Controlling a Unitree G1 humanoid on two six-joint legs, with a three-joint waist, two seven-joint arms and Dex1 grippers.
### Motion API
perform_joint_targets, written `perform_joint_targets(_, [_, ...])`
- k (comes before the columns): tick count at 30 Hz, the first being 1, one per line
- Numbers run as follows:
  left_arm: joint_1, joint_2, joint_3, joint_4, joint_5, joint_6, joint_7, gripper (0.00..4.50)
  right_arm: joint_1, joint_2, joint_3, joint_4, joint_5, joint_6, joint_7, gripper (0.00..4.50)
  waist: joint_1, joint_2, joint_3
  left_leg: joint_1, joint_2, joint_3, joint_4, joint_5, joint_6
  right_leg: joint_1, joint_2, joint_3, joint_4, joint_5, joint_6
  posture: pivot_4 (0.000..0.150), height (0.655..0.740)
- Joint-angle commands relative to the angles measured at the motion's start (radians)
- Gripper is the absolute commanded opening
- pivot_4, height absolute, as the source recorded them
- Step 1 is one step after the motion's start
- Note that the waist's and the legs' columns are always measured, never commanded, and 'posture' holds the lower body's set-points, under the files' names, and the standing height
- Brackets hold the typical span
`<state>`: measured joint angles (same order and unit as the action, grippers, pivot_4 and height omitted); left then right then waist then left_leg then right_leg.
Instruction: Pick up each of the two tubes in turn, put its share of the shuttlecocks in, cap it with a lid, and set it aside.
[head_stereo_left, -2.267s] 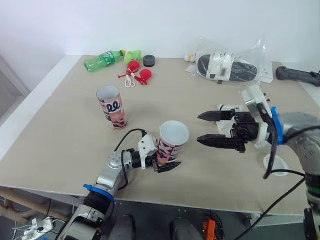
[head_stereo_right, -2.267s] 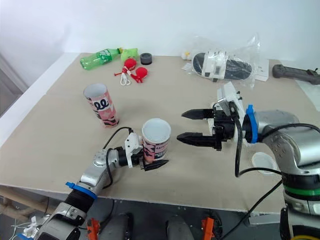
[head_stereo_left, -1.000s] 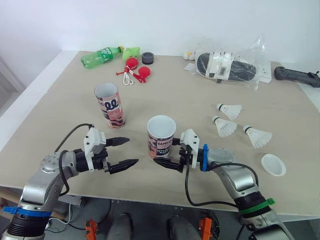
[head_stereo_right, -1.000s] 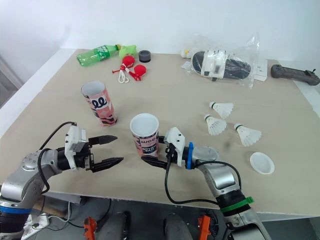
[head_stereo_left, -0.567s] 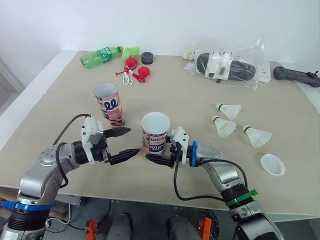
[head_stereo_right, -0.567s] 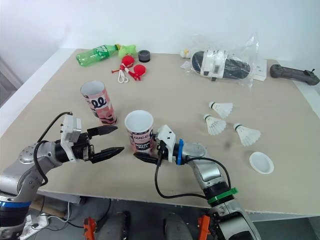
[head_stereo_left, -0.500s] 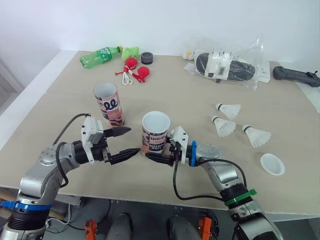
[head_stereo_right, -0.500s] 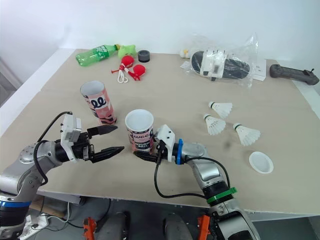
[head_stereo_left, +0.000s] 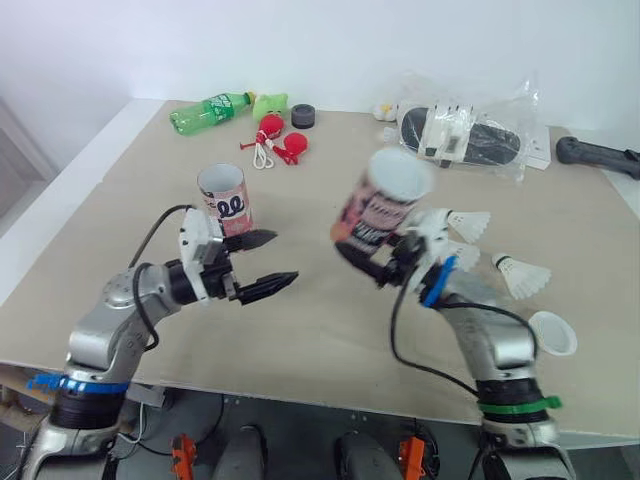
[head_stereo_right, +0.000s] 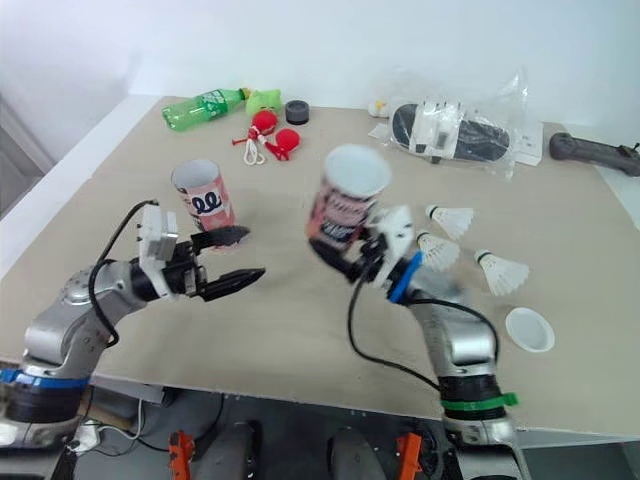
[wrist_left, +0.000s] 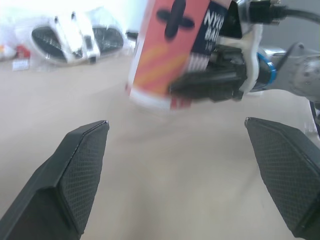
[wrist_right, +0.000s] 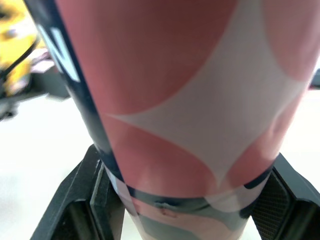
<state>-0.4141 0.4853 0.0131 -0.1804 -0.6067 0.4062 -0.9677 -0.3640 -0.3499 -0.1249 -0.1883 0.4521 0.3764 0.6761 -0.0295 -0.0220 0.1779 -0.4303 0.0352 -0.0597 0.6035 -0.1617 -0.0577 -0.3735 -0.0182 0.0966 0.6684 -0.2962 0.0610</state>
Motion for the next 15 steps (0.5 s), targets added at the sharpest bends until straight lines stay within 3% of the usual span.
perform_joint_targets(1, [-0.125,-0.077,-0.08,0.074,0.039,-0.027,-0.013,4.5,0.069,-0.064,-0.237,-0.163,0.052,0.069,-0.172,2.93,0.004,0.0,0.0,0.0,-0.001,0.0,0.0,0.0,0.0,0.0,-0.001,0.0,0.0,0.0,0.0,0.15,0.74])
perform_joint_targets(5, [-0.265,-0.208,-0.171,0.206,0.093,-0.069,-0.037,4.5,0.189,-0.126,-0.461,-0.221,0.032,0.086,-0.301,2.93,0.012,0.0,0.0,-0.003,-0.006,-0.001,0.001,0.0,0.0,0.0,-0.005,-0.001,-0.001,-0.001,0.003,0.15,0.74])
perform_joint_targets(9, [-0.369,-0.344,-0.243,0.343,0.164,-0.143,-0.034,4.5,0.264,-0.171,-0.65,-0.11,-0.025,0.047,-0.415,2.93,0.001,0.0,0.0,-0.002,-0.007,0.002,0.001,-0.001,0.001,0.0,-0.006,0.003,-0.002,-0.001,0.005,0.15,0.74])
perform_joint_targets(15, [-0.406,-0.451,-0.317,0.473,0.283,-0.278,-0.031,4.5,0.29,-0.192,-0.725,0.127,-0.07,-0.021,-0.483,2.93,-0.015,0.003,-0.002,0.002,-0.007,0.003,0.0,0.0,0.003,0.002,-0.005,0.005,-0.001,-0.001,0.004,0.15,0.74])
